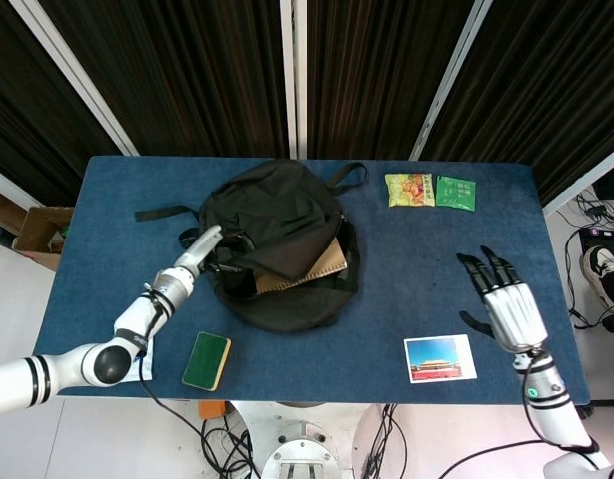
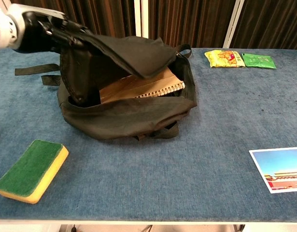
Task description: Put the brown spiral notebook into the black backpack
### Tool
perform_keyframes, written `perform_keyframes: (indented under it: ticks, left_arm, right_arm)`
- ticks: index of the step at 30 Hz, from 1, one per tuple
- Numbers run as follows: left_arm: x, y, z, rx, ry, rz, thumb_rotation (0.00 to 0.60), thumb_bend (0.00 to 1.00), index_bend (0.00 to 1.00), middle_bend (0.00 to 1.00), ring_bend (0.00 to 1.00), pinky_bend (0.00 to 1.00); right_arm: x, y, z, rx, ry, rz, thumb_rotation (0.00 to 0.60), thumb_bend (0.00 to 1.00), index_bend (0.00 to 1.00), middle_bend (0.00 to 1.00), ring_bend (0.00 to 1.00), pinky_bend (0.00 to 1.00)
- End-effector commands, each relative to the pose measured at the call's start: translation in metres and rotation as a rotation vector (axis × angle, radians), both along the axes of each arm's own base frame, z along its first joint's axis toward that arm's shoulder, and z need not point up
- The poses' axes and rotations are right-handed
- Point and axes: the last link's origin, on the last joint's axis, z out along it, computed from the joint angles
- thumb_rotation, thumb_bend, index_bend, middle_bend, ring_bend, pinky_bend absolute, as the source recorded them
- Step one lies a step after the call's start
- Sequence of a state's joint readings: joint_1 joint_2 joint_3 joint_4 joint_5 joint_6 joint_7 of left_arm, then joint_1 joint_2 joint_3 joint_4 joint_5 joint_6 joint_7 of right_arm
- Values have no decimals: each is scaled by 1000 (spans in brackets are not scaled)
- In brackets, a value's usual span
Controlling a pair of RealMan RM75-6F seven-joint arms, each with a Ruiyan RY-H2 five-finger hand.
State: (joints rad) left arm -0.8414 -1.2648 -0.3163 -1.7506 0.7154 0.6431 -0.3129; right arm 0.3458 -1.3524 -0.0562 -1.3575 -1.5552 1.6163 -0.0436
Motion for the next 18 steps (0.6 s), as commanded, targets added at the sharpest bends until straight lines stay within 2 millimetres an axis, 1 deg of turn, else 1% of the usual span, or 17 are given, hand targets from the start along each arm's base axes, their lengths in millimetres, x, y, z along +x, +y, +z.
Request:
perform_keyframes:
  ticks: [1, 3, 5, 8, 9, 10, 12, 15, 18]
  left_arm:
    - [20, -20, -22, -85, 97, -181, 600, 91, 191, 244, 162, 205]
    - [25, -25, -22, -95, 118, -225, 600, 53, 146, 207, 135, 194]
    - [27, -28, -15, -68, 129, -255, 600, 22, 129, 189, 118, 190]
    - [23, -30, 5, 25, 144, -276, 600, 0, 128, 196, 116, 190]
    - [19, -30, 15, 71, 157, -277, 600, 0, 128, 205, 119, 190]
    - [16, -30, 20, 97, 166, -276, 600, 0, 131, 218, 125, 191]
    - [1, -28, 38, 192, 212, -257, 600, 0, 155, 244, 138, 195]
    - [-29, -25, 63, 315, 300, -196, 600, 0, 211, 282, 162, 198]
    - [-68, -25, 87, 420, 426, -124, 600, 0, 244, 295, 164, 197]
  right_arm:
    - [-18, 4, 23, -77, -14, -50, 600, 0, 103, 219, 50, 258]
    - [-22, 5, 28, -95, -24, -66, 600, 0, 103, 217, 50, 258]
    - [-27, 6, 35, -119, -30, -84, 600, 0, 103, 215, 50, 258]
    - [-35, 8, 42, -140, -44, -118, 600, 0, 103, 211, 50, 257]
    - [-39, 9, 44, -144, -45, -133, 600, 0, 103, 209, 50, 257]
    - [-41, 10, 45, -146, -44, -140, 600, 0, 103, 208, 50, 257]
    - [-46, 12, 49, -150, -42, -165, 600, 0, 102, 205, 50, 257]
    - [-53, 16, 51, -146, -39, -195, 600, 0, 103, 204, 50, 257]
    - [-58, 20, 51, -102, -13, -220, 600, 0, 102, 208, 50, 257]
